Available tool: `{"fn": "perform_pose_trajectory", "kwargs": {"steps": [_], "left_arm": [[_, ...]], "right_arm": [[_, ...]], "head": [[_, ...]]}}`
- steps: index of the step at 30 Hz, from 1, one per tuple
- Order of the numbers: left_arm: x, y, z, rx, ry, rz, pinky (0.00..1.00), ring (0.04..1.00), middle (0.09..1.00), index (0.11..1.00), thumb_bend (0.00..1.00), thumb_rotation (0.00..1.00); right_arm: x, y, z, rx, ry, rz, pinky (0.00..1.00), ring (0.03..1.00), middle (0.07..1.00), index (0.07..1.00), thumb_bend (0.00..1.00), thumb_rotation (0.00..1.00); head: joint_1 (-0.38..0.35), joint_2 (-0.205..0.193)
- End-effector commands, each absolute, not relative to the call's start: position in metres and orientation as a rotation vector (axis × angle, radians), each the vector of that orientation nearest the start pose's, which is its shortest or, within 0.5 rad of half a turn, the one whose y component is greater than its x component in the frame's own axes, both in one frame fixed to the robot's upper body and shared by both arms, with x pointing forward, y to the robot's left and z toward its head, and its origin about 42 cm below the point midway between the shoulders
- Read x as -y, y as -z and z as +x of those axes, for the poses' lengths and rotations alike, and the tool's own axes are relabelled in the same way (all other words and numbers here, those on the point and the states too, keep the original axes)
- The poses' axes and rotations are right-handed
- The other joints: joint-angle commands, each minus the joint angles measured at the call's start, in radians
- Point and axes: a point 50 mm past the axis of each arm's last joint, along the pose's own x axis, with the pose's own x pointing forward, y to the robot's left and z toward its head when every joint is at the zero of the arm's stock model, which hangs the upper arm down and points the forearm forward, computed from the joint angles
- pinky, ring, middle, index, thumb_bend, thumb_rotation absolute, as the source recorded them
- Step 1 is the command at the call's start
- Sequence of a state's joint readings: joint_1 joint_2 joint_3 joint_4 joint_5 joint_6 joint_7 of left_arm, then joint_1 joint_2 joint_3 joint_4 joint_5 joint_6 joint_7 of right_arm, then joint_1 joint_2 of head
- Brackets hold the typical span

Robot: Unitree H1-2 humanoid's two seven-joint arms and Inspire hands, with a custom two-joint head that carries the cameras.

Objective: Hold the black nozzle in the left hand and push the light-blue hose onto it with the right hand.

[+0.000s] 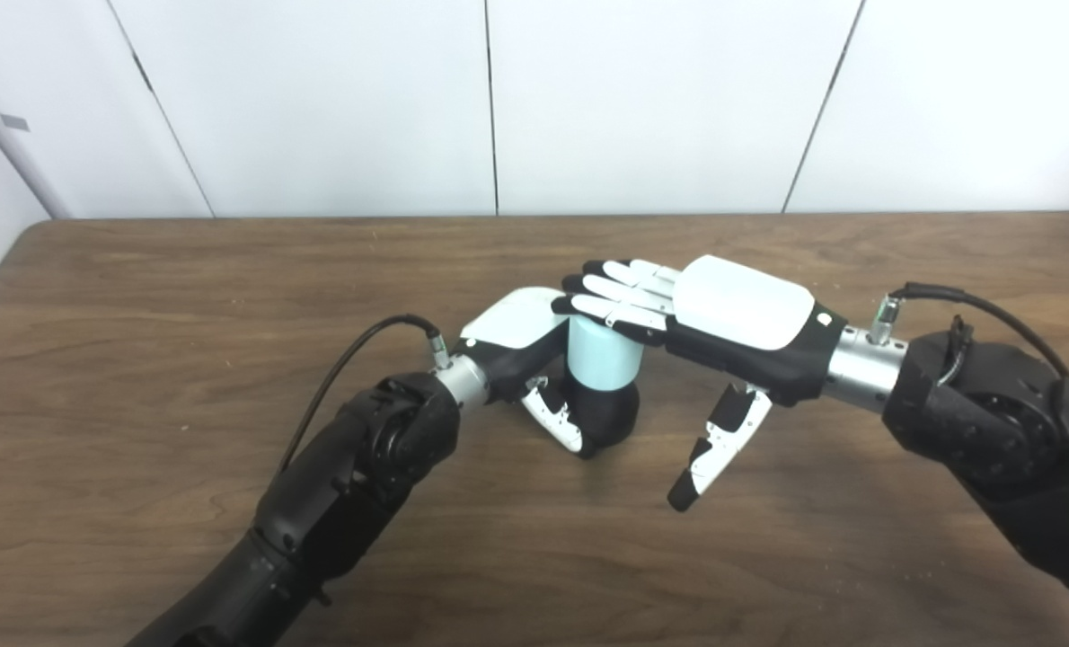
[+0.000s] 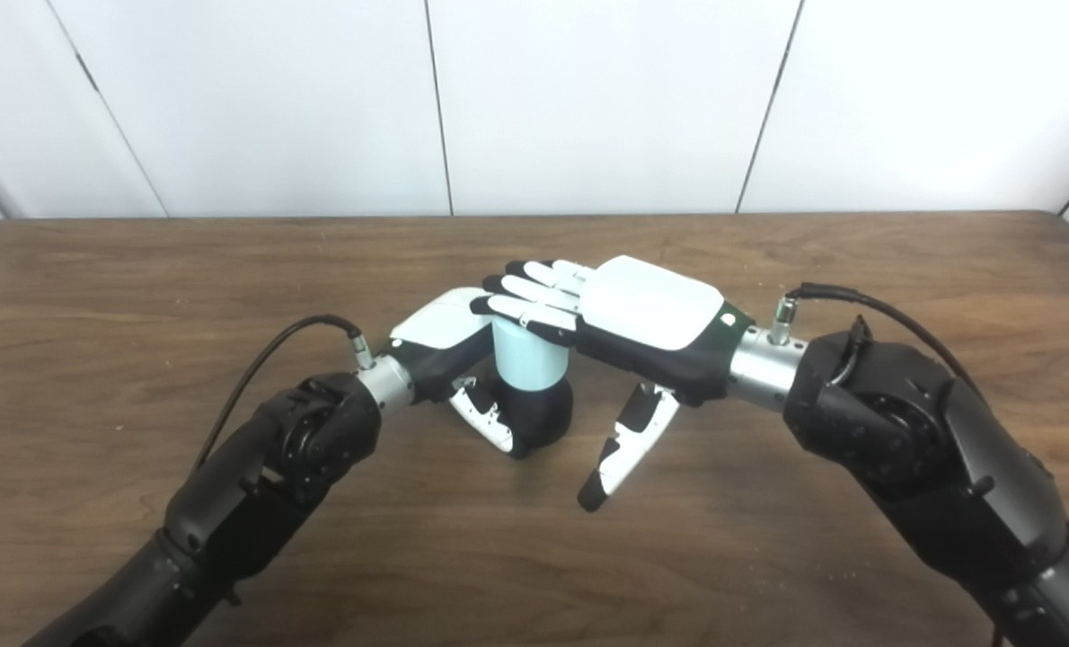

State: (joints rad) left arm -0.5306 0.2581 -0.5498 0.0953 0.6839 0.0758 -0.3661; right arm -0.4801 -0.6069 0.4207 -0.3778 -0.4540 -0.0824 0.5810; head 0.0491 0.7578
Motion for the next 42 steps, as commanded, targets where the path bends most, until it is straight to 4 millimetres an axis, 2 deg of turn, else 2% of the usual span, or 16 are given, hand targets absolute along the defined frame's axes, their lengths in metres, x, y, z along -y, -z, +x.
{"fn": "perform_pose_trajectory", "kwargs": {"steps": [1,13,37,42], "left_arm": [[-0.123,-0.174,0.392,0.181,0.769,1.223,0.97,0.603,0.494,0.479,0.53,0.0],[-0.125,-0.173,0.392,0.183,0.768,1.226,0.97,0.604,0.491,0.481,0.53,0.0],[-0.124,-0.174,0.391,0.179,0.766,1.224,0.97,0.603,0.493,0.479,0.53,0.0],[-0.124,-0.174,0.391,0.179,0.765,1.227,0.97,0.607,0.493,0.481,0.53,0.0]], "right_arm": [[0.209,-0.248,0.32,0.389,-1.066,-1.318,1.0,1.0,1.0,0.996,0.87,0.54],[0.215,-0.245,0.318,0.332,-1.098,-1.293,1.0,1.0,1.0,0.985,0.85,0.53],[0.19,-0.24,0.317,0.319,-1.136,-1.317,1.0,1.0,1.0,0.995,0.85,0.52],[0.191,-0.242,0.315,0.337,-1.155,-1.324,1.0,1.0,1.0,0.983,0.85,0.52]], "head": [[0.0,0.002],[-0.001,0.005],[-0.001,0.011],[0.0,0.013]]}}
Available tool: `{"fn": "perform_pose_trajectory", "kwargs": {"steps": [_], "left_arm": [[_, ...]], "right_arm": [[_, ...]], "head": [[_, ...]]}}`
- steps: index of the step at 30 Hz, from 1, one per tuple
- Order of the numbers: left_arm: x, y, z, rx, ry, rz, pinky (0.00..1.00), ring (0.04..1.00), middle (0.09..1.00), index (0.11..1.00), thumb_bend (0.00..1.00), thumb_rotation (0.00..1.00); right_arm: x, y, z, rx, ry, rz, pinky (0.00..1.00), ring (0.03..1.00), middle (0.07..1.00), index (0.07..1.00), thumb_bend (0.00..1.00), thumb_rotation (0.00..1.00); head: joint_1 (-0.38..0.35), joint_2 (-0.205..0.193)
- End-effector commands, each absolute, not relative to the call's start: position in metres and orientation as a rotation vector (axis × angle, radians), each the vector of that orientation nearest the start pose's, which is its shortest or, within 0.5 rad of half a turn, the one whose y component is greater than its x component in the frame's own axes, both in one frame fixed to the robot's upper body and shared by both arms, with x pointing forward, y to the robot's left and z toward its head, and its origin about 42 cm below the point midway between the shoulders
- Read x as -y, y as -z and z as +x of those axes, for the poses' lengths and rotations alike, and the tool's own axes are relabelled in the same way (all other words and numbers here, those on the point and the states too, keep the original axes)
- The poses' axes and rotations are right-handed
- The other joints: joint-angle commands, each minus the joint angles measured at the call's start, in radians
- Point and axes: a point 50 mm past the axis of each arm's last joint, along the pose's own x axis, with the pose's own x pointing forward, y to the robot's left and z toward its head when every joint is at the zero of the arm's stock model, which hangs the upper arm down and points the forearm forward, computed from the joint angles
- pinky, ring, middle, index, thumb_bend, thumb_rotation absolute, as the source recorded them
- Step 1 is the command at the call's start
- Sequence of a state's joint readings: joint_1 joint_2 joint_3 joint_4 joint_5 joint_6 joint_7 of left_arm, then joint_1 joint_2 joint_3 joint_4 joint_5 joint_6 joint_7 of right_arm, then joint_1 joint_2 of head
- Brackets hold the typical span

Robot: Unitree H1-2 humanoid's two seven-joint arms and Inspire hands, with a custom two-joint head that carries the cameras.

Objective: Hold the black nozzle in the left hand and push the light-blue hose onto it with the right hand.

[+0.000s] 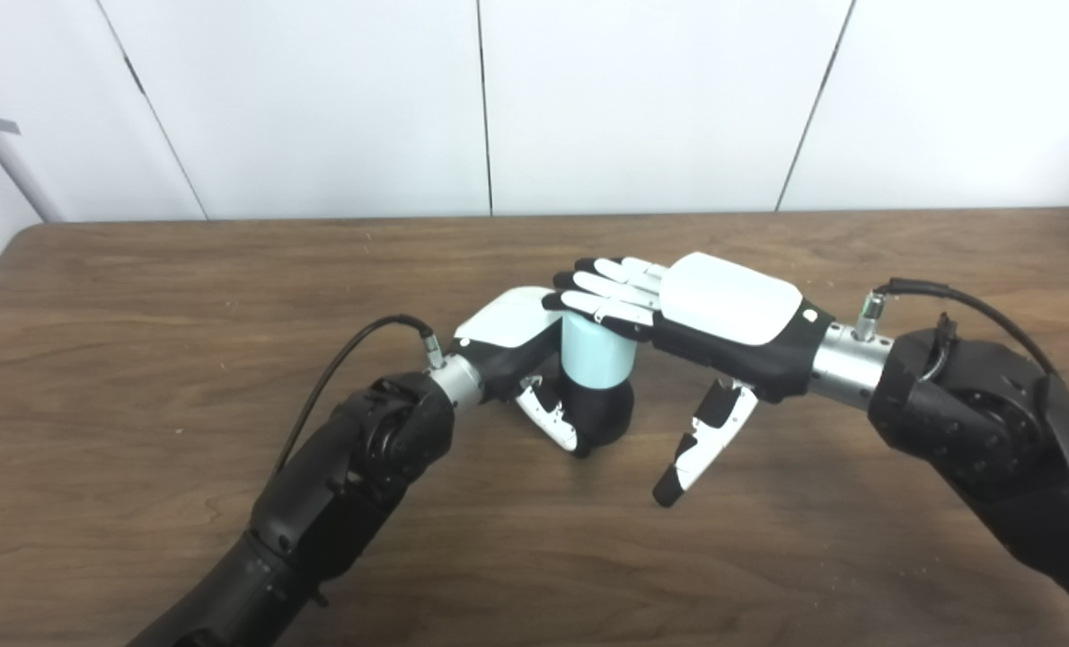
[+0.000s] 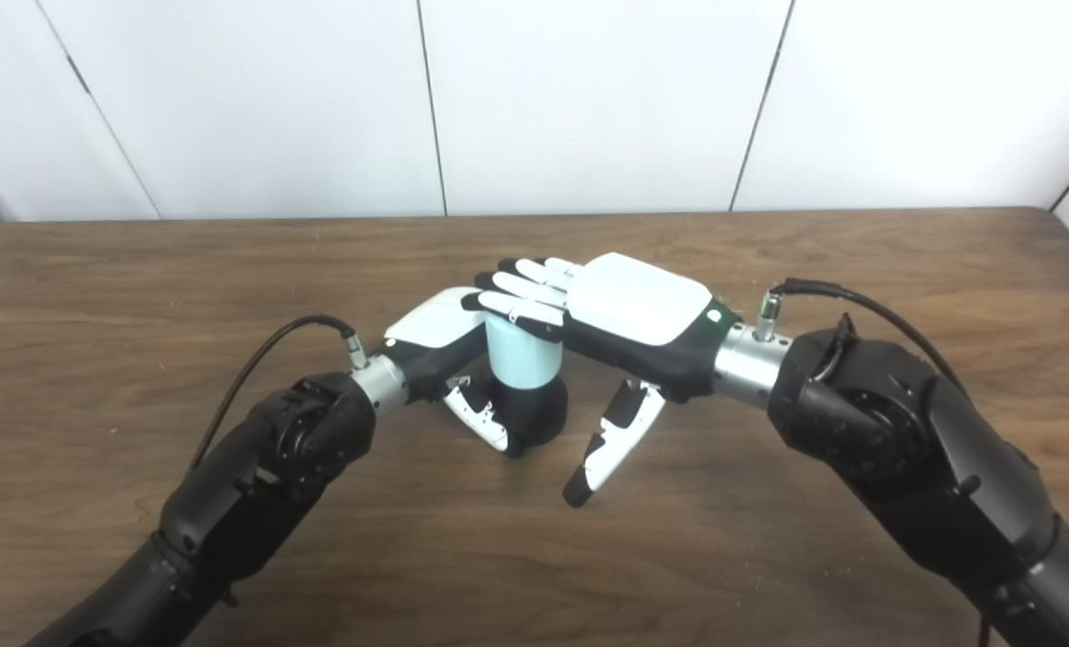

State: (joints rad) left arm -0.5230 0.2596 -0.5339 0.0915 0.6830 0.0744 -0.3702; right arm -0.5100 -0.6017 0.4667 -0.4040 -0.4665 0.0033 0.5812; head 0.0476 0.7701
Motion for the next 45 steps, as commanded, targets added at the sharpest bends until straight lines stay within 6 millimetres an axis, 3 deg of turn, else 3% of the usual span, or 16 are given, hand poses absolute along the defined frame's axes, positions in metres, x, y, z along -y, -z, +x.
{"fn": "perform_pose_trajectory", "kwargs": {"steps": [1,11,38,45], "left_arm": [[-0.124,-0.174,0.391,0.18,0.765,1.226,0.97,0.607,0.492,0.481,0.53,0.0],[-0.126,-0.175,0.392,0.183,0.767,1.227,0.97,0.607,0.494,0.479,0.53,0.0],[-0.128,-0.178,0.393,0.182,0.769,1.235,0.97,0.603,0.488,0.482,0.53,0.0],[-0.127,-0.178,0.393,0.178,0.765,1.237,0.97,0.605,0.491,0.481,0.53,0.0]], "right_arm": [[0.191,-0.241,0.315,0.341,-1.16,-1.325,1.0,1.0,1.0,0.98,0.85,0.52],[0.195,-0.239,0.312,0.399,-1.178,-1.367,1.0,1.0,0.993,0.92,0.86,0.55],[0.199,-0.237,0.309,0.436,-1.19,-1.364,0.97,0.988,0.96,0.892,0.83,0.56],[0.202,-0.243,0.315,0.381,-1.131,-1.222,0.96,0.969,0.956,0.892,0.8,0.53]], "head": [[0.0,0.002],[0.0,0.006],[0.0,0.01],[-0.003,0.01]]}}
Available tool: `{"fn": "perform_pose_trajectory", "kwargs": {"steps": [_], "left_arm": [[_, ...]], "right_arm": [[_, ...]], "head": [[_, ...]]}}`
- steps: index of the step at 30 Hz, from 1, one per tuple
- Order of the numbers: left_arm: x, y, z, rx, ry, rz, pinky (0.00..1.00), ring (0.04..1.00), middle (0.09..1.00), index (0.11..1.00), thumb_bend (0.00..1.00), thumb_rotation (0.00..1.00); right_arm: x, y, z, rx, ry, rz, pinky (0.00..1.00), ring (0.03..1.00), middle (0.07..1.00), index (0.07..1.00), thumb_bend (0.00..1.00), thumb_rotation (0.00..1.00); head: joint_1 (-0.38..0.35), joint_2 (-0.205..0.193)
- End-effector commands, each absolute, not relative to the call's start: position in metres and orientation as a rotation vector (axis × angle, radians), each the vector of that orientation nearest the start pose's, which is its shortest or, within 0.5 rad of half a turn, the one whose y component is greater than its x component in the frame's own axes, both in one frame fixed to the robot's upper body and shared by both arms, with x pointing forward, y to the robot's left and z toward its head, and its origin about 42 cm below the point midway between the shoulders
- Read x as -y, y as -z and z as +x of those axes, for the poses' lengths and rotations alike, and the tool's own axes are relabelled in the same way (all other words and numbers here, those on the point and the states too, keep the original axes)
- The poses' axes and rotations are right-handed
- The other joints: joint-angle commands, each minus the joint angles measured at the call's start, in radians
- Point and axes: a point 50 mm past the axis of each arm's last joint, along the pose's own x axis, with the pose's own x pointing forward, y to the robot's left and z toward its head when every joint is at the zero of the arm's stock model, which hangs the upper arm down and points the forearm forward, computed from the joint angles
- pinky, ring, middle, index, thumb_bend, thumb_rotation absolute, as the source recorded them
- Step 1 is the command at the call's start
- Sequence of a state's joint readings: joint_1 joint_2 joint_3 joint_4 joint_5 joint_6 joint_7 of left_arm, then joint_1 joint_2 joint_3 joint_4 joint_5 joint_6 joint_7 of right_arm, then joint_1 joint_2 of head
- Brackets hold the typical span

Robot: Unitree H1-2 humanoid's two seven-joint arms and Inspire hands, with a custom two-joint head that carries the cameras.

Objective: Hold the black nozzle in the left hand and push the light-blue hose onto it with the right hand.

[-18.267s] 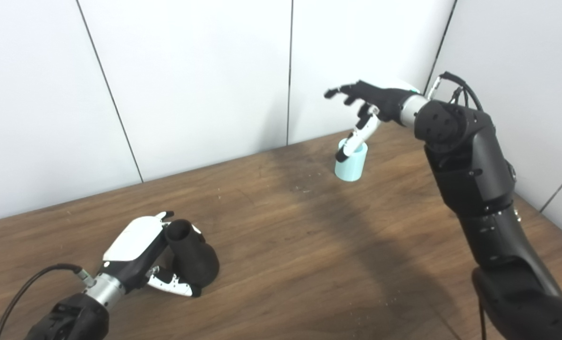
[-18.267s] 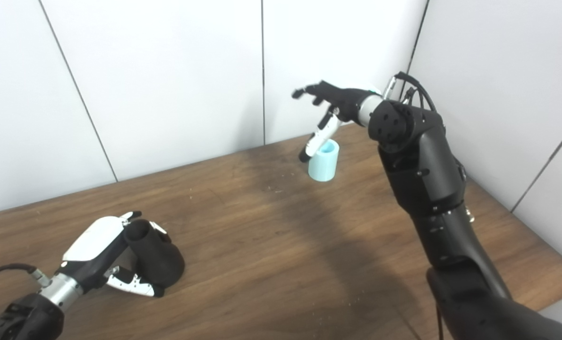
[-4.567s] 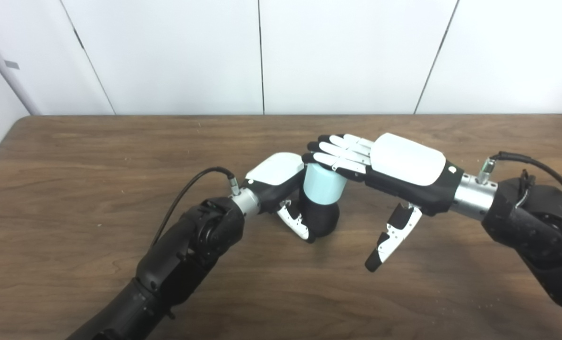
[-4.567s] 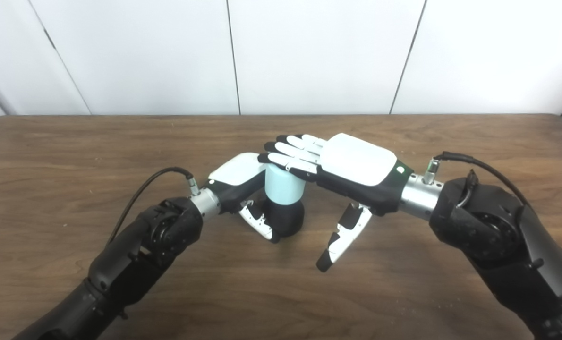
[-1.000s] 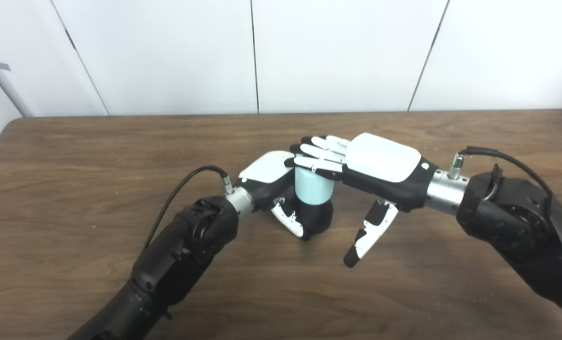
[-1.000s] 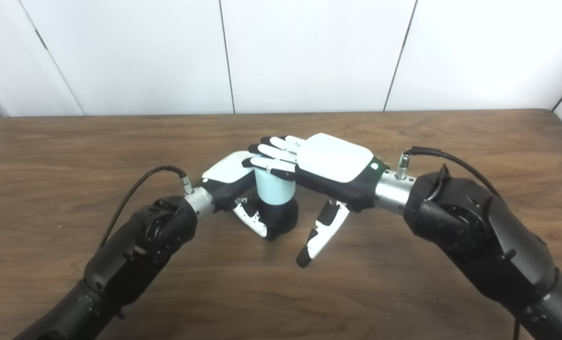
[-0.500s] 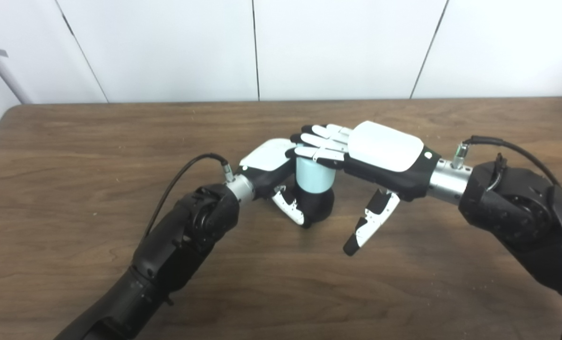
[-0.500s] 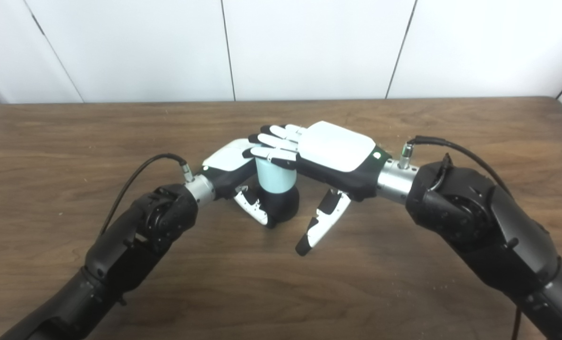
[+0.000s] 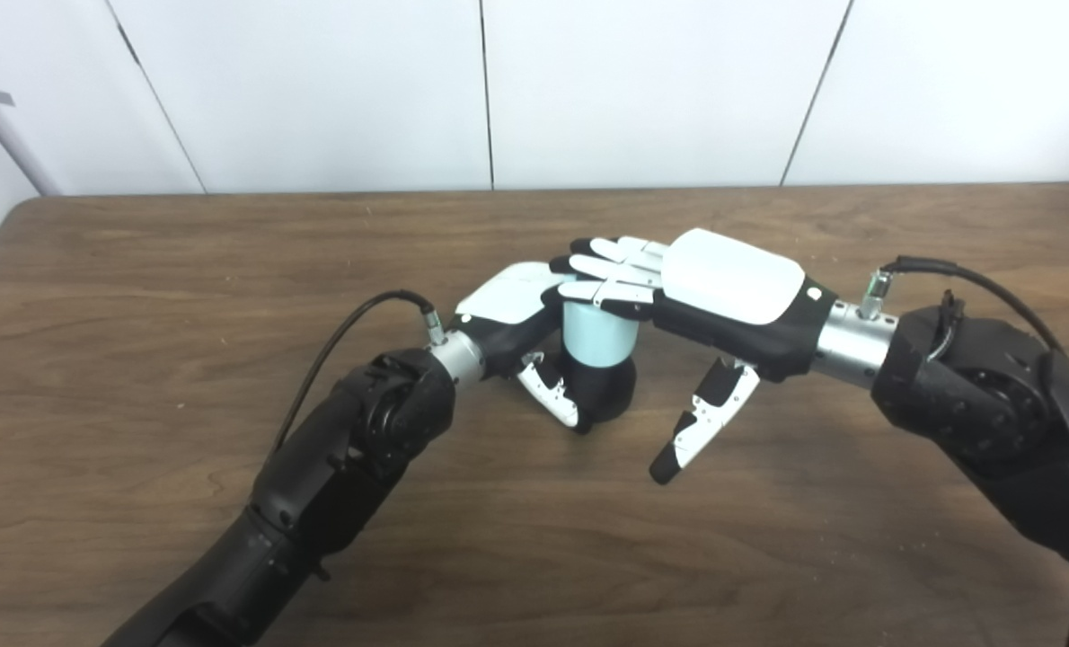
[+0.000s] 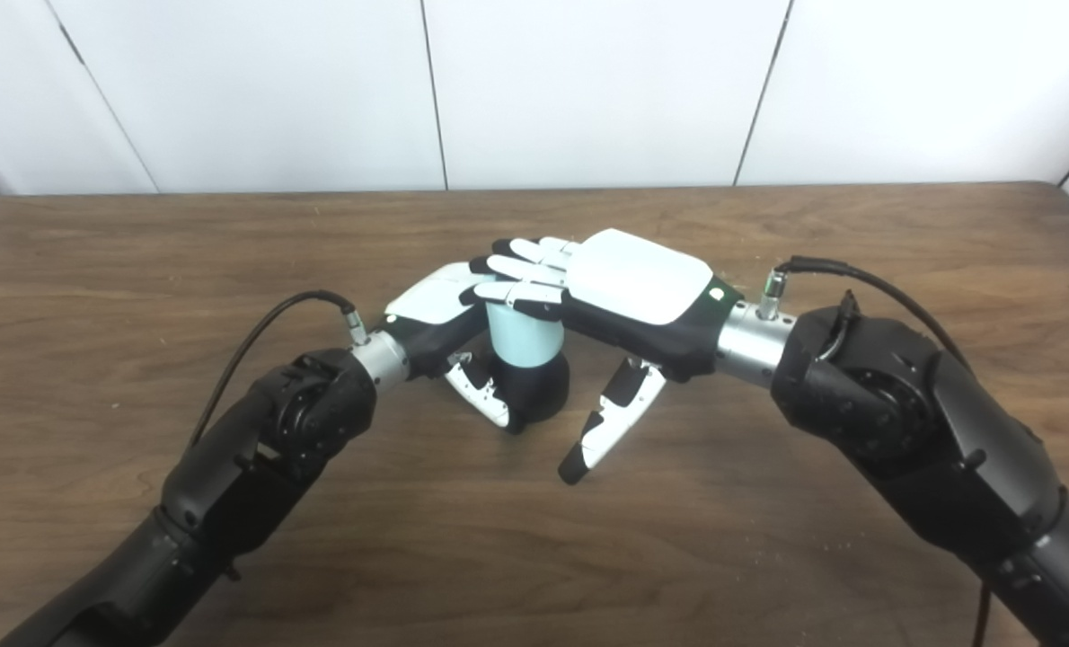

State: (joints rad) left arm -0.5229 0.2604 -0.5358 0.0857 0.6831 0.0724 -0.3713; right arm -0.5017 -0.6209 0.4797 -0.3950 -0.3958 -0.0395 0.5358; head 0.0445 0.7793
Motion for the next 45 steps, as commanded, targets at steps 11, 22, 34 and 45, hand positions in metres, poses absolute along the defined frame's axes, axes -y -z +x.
{"fn": "perform_pose_trajectory", "kwargs": {"steps": [11,22,34,45], "left_arm": [[-0.128,-0.179,0.393,0.179,0.76,1.239,0.97,0.61,0.491,0.481,0.53,0.0],[-0.128,-0.179,0.393,0.177,0.764,1.237,0.97,0.612,0.494,0.478,0.53,0.0],[-0.127,-0.179,0.393,0.172,0.759,1.235,0.97,0.616,0.495,0.478,0.53,0.0],[-0.128,-0.177,0.393,0.176,0.757,1.241,0.97,0.618,0.5,0.475,0.52,0.0]], "right_arm": [[0.204,-0.236,0.317,0.217,-1.06,-1.043,0.96,0.966,0.972,0.943,0.78,0.56],[0.203,-0.231,0.315,0.228,-1.05,-1.059,0.95,0.968,0.974,0.947,0.77,0.57],[0.195,-0.227,0.306,0.424,-1.113,-1.274,0.95,0.958,0.954,0.917,0.74,0.55],[0.198,-0.242,0.314,0.521,-1.024,-1.244,0.93,0.939,0.935,0.893,0.7,0.52]], "head": [[0.004,0.0],[0.006,0.0],[0.005,-0.001],[0.003,-0.005]]}}
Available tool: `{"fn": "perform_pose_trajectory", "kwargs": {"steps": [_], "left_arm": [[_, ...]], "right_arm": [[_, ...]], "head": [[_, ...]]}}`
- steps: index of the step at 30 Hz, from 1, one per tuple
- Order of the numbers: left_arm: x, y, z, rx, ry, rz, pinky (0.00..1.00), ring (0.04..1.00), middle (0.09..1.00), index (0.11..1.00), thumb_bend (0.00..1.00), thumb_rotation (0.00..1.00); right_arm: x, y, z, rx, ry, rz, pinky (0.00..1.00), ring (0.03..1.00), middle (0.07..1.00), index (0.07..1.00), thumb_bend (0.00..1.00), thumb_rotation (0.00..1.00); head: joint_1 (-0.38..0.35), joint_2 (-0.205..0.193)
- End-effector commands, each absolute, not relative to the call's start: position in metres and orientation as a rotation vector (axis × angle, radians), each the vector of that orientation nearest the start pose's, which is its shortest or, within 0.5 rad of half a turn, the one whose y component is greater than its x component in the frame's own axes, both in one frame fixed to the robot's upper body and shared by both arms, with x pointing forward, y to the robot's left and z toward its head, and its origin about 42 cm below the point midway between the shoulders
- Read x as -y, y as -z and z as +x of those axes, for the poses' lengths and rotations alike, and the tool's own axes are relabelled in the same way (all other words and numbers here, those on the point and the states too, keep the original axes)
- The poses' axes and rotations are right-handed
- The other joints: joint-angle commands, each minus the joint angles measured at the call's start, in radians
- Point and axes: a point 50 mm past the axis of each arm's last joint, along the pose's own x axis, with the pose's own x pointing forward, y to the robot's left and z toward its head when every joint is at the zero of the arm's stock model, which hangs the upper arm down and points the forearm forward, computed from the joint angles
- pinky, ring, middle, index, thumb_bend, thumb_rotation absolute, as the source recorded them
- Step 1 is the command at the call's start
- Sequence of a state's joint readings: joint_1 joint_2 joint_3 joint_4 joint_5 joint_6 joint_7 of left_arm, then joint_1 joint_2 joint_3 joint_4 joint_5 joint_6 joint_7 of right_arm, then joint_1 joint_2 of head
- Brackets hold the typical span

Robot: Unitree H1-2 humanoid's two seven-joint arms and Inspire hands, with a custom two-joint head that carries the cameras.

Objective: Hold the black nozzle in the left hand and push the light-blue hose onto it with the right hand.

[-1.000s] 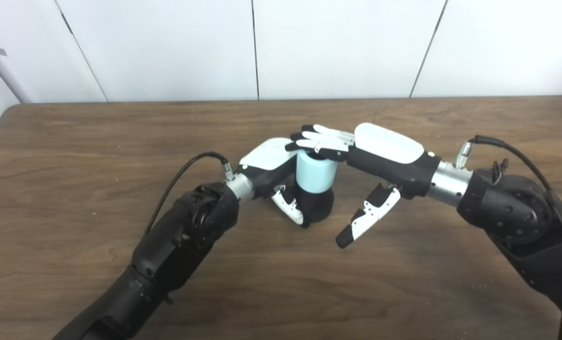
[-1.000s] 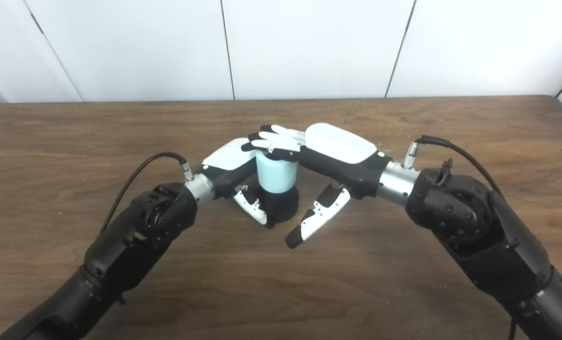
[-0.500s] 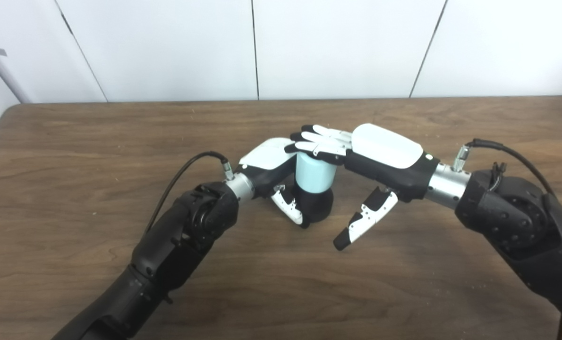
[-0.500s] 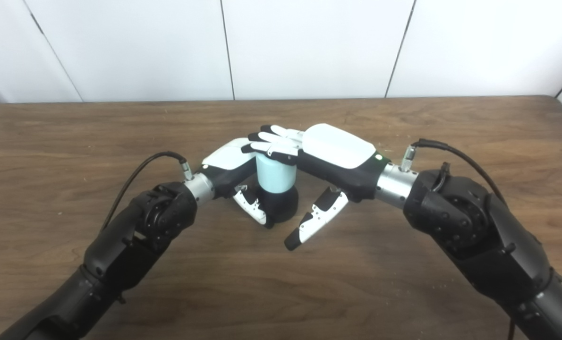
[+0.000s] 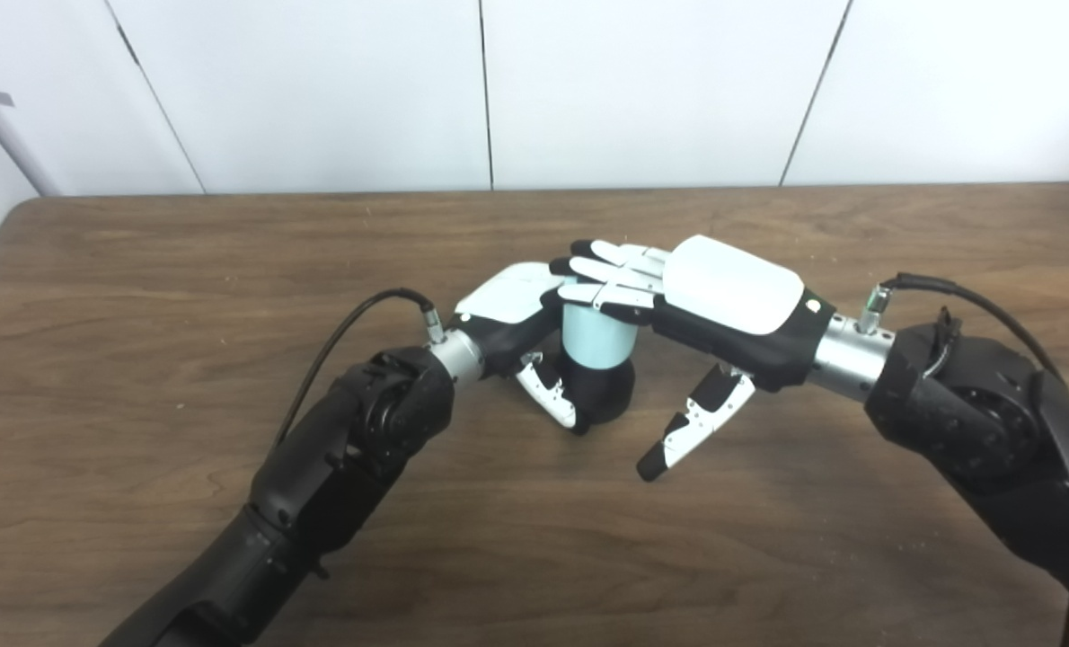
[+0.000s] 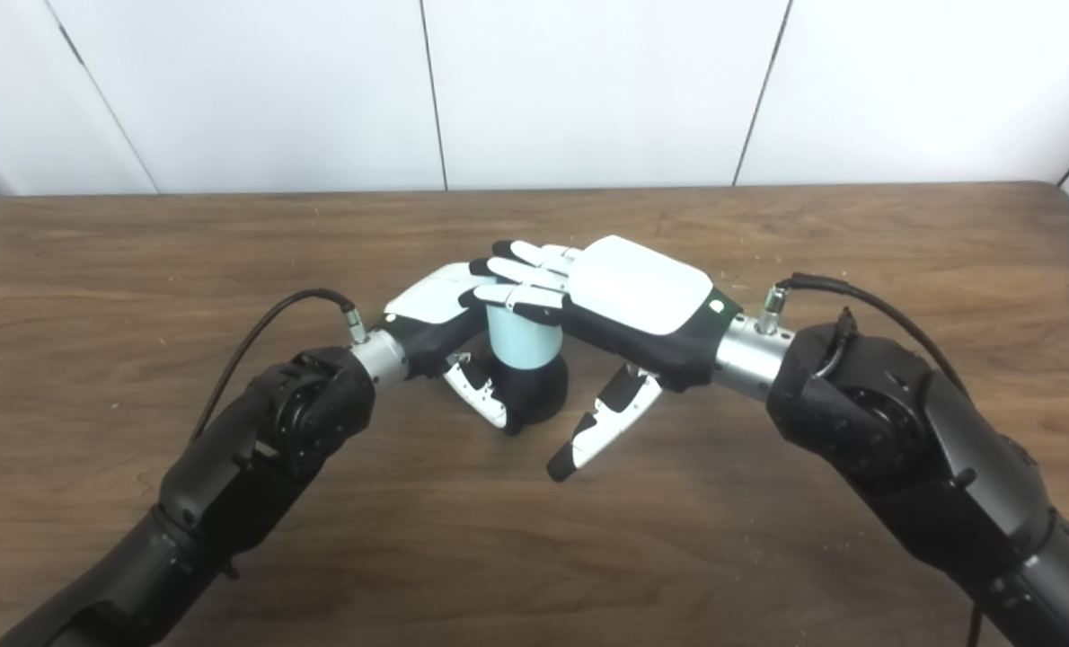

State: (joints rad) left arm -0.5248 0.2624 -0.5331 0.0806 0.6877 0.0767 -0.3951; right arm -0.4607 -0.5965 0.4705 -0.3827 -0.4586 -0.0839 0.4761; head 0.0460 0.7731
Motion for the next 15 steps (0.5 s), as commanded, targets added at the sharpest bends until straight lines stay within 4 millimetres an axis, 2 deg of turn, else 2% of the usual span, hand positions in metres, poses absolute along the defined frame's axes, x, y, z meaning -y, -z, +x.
{"fn": "perform_pose_trajectory", "kwargs": {"steps": [1,5,9,15], "left_arm": [[-0.128,-0.177,0.393,0.176,0.757,1.241,0.97,0.619,0.5,0.475,0.52,0.0],[-0.128,-0.177,0.394,0.176,0.758,1.24,0.97,0.619,0.5,0.475,0.52,0.0],[-0.129,-0.176,0.393,0.178,0.758,1.243,0.97,0.619,0.495,0.478,0.53,0.0],[-0.129,-0.176,0.392,0.178,0.761,1.244,0.97,0.619,0.492,0.48,0.53,0.0]], "right_arm": [[0.198,-0.244,0.315,0.545,-1.0,-1.234,0.93,0.935,0.932,0.892,0.7,0.52],[0.2,-0.253,0.322,0.612,-0.869,-1.193,0.84,0.891,0.914,0.881,0.69,0.51],[0.203,-0.27,0.333,0.631,-0.63,-1.084,0.74,0.856,0.915,0.887,0.67,0.49],[0.202,-0.292,0.337,0.509,-0.44,-0.873,0.68,0.842,0.904,0.899,0.64,0.32]], "head": [[0.001,0.001],[0.001,-0.001],[-0.002,-0.003],[-0.003,-0.007]]}}
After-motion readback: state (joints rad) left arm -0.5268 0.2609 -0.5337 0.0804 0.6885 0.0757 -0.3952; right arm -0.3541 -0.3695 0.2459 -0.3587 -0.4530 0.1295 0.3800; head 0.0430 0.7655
